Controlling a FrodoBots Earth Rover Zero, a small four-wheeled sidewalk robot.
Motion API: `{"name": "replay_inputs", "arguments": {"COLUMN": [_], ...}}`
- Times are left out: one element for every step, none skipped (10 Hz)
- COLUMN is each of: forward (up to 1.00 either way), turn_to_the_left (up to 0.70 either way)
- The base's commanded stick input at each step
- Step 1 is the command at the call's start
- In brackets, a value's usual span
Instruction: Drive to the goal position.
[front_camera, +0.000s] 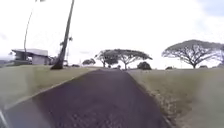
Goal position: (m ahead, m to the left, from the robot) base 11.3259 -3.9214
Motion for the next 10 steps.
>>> {"name": "replay_inputs", "arguments": {"forward": [0.85,0.85,0.85,0.85,0.85,0.85,0.85,0.85,0.85,0.85], "turn_to_the_left": [0.0,0.0,0.0,0.0,0.0,0.0,0.0,0.0,0.0,0.0]}}
